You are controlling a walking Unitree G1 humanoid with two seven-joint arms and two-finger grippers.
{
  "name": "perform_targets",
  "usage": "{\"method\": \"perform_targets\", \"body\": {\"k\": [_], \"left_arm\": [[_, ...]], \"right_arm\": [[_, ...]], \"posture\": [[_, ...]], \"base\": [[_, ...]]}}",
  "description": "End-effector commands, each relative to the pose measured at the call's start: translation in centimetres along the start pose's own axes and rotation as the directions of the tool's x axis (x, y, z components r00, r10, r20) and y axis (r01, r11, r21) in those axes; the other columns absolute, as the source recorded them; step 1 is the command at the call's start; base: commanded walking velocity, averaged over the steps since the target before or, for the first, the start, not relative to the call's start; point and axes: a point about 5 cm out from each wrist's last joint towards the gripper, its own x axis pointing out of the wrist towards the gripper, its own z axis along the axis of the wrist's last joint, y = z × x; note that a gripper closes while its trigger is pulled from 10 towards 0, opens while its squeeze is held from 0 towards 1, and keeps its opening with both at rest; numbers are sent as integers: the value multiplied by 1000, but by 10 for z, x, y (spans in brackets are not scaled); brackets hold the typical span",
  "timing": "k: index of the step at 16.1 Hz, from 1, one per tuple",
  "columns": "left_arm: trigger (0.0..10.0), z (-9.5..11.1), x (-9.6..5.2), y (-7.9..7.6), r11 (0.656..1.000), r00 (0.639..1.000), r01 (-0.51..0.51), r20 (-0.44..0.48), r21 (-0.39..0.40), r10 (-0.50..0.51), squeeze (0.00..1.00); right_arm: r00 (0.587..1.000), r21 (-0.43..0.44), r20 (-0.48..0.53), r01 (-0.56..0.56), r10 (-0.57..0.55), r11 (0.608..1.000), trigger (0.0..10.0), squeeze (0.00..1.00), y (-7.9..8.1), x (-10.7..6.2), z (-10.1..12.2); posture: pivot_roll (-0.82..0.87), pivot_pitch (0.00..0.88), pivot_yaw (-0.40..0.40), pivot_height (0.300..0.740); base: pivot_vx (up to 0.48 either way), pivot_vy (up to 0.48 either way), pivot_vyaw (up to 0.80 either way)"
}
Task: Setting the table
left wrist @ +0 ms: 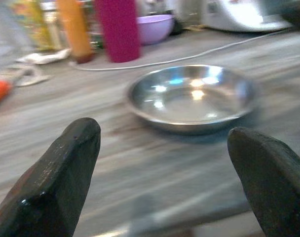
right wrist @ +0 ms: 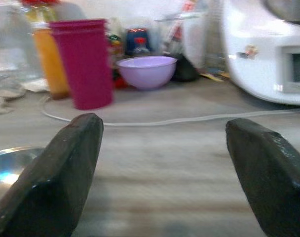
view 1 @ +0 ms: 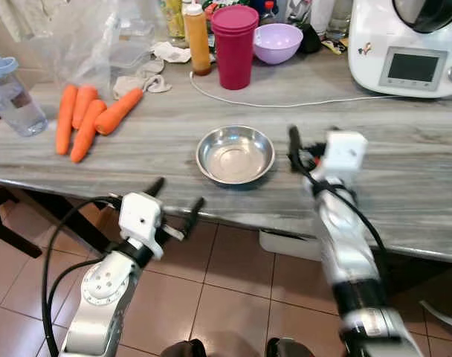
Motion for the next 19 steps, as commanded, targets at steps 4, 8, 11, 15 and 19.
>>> {"method": "perform_targets", "body": {"k": [4, 8, 11, 15, 19], "left_arm": [[10000, -9, 0, 12, 985, 984, -173, -45, 6, 173, 0], [10000, -18, -5, 20, 954, 950, -300, -84, 23, 300, 0], [10000, -25, -16, 24, 935, 927, -353, -115, 45, 356, 0], [10000, -36, -40, 40, 888, 873, -457, -161, 54, 460, 0], [10000, -38, -36, 38, 879, 864, -475, -171, 34, 474, 0]], "right_arm": [[999, -109, 42, -2, 6, 994, 10000, 1000, -11, -31, 18], [999, -126, -33, 17, -21, 992, 10000, 1000, -24, -68, 16], [996, -166, -93, -29, 13, 986, 10000, 1000, -21, -93, 13], [990, -213, -139, -21, -9, 977, 10000, 0, -25, -102, 12], [988, -121, -157, -27, 7, 992, 10000, 0, -26, -90, 9]], "posture": [[-119, 138, 79, 740], [-133, 141, 75, 740], [-139, 138, 62, 740], [-130, 129, 49, 740], [-126, 126, 38, 740]], "base": [[0, 0, 0], [0, 0, 0], [0, 0, 0], [0, 0, 0], [0, 0, 0]]}}
